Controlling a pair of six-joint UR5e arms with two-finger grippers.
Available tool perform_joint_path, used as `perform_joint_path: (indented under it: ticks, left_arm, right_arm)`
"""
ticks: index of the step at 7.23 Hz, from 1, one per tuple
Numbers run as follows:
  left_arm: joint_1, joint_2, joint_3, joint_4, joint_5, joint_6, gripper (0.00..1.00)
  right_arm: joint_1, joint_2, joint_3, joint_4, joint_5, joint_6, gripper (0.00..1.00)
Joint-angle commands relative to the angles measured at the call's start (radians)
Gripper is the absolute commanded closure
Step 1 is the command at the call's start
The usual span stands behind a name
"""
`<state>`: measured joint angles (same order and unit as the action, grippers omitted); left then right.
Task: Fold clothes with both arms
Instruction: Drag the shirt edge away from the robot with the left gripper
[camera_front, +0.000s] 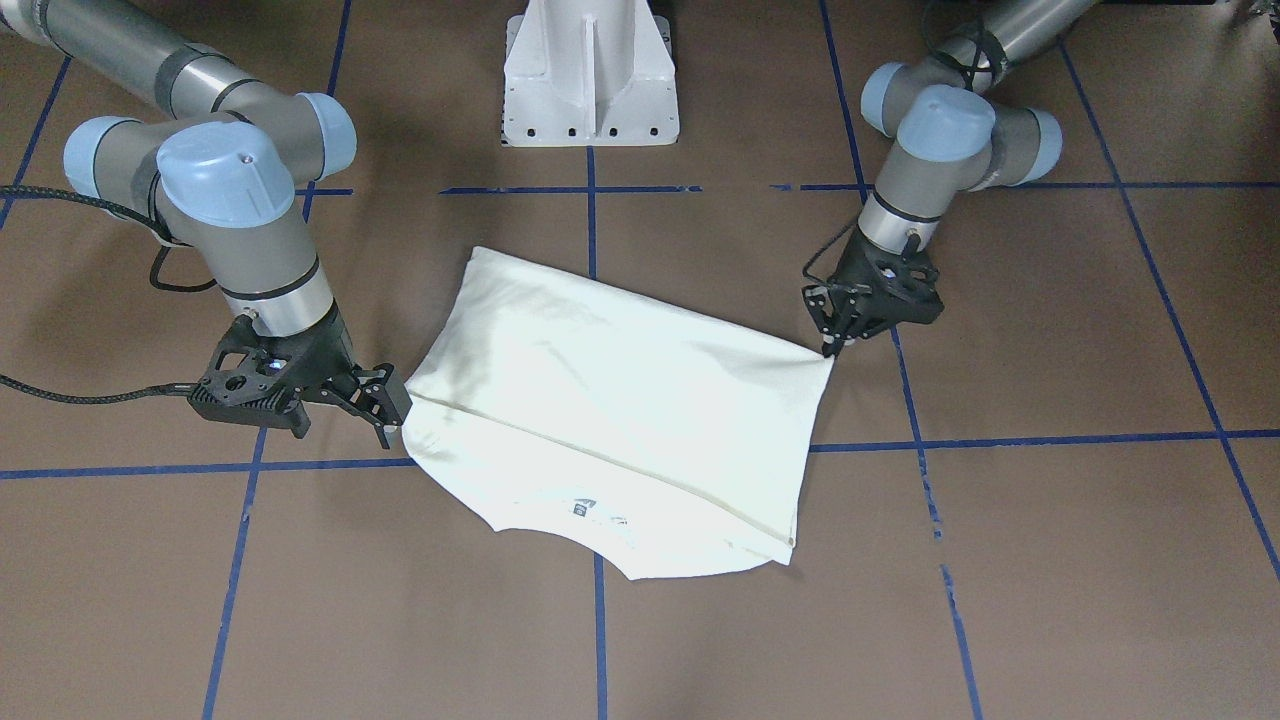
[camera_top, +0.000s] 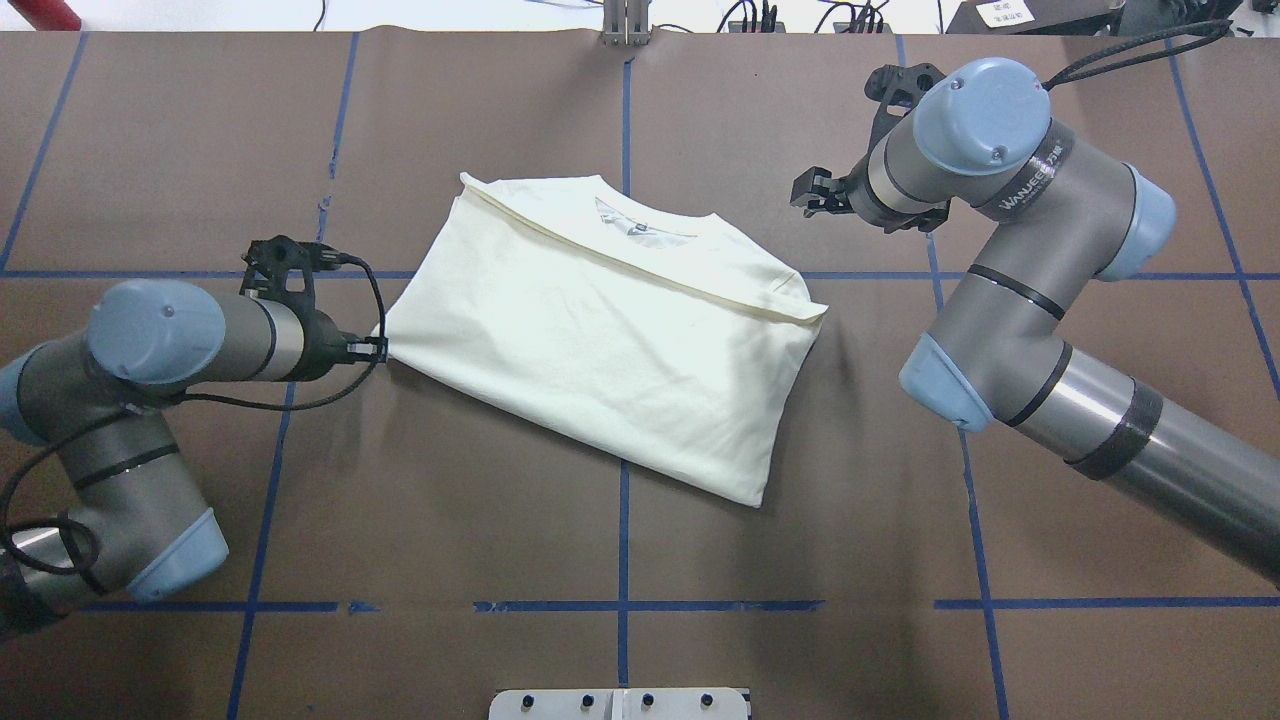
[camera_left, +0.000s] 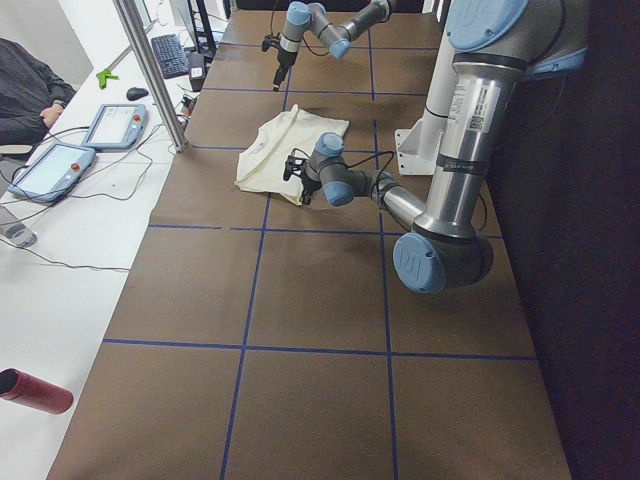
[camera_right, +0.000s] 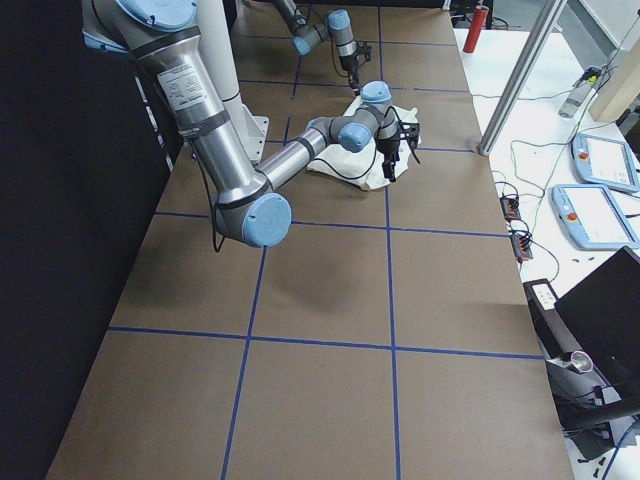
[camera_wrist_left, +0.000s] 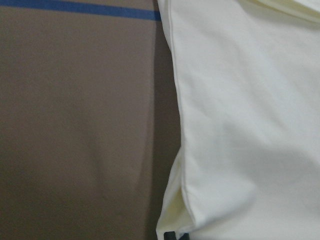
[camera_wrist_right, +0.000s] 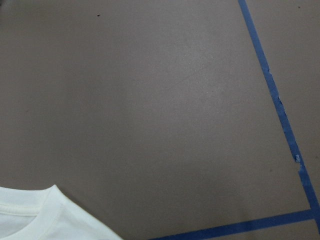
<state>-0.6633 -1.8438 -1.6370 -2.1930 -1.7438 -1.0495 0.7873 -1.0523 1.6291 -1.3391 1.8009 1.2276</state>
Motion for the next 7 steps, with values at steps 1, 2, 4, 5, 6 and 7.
perform_joint_path:
  ticks: [1,2,4,5,6,7]
  left_arm:
    - [-0.14,-0.207,0.276,0.002,0.0,0.12,1.0]
    - [-0.175,-0.341,0.445,-0.007,0.0,0.12,1.0]
    - [-0.205,-0.521,0.676,-0.051,0.033,0.126,1.0]
    - [-0.217,-0.544,0.712,-0.068,0.036,0.128,1.0]
    - [-0.252,-0.54,0.707,-0.079,0.032,0.193,1.0]
    - [-0.259,-0.507,0.703,-0.15,0.026,0.235,0.01]
  right_arm:
    - [-0.002,0.001,0.002,0.0,-0.002,0.004,0.0]
    - [-0.002,0.001,0.0,0.0,-0.002,0.004,0.0]
    - [-0.002,0.001,0.006,0.0,-0.002,0.004,0.0]
    - [-0.002,0.001,0.011,0.0,-0.002,0.004,0.0]
    - [-0.01,0.003,0.009,0.0,0.0,0.004,0.0]
    - [-0.025,0.015,0.008,0.0,-0.002,0.006,0.0]
